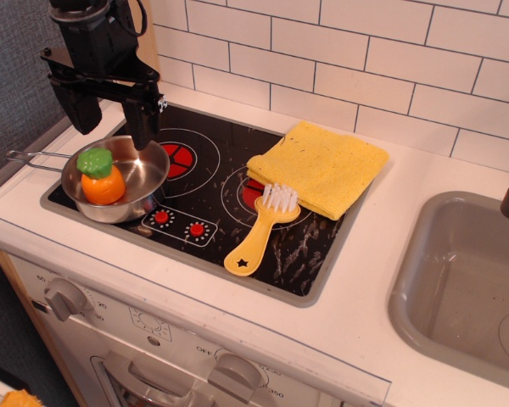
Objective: Move the yellow cloth behind the metal pot.
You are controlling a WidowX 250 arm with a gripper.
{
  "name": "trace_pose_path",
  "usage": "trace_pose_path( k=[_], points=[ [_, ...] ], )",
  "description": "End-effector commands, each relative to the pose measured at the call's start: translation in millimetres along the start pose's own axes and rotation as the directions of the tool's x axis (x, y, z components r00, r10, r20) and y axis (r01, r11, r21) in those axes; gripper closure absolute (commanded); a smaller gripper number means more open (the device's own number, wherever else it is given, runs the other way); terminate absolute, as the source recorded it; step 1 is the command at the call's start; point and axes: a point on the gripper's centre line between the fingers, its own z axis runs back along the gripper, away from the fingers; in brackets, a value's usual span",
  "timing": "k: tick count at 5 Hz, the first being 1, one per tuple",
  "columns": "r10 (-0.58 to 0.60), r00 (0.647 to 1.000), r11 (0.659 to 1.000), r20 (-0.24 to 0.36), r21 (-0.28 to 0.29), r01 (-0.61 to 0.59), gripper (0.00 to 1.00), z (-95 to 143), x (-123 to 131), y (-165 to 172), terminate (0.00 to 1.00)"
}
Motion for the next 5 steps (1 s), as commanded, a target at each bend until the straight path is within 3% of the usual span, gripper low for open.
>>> trace_pose_path(
  k=[1, 3, 5],
  points=[
    [0.000, 1.000, 1.000, 0.000, 0.000, 0.000, 0.00, 0, 0, 0, 0.00],
    [-0.089, 0.996, 0.996, 0.026, -0.010, 0.089, 0.00, 1, 12, -33, 0.00],
    [-0.138, 0.990, 0.990, 0.020, -0.008, 0.138, 0.00, -21, 52, -97, 0.00]
  ],
)
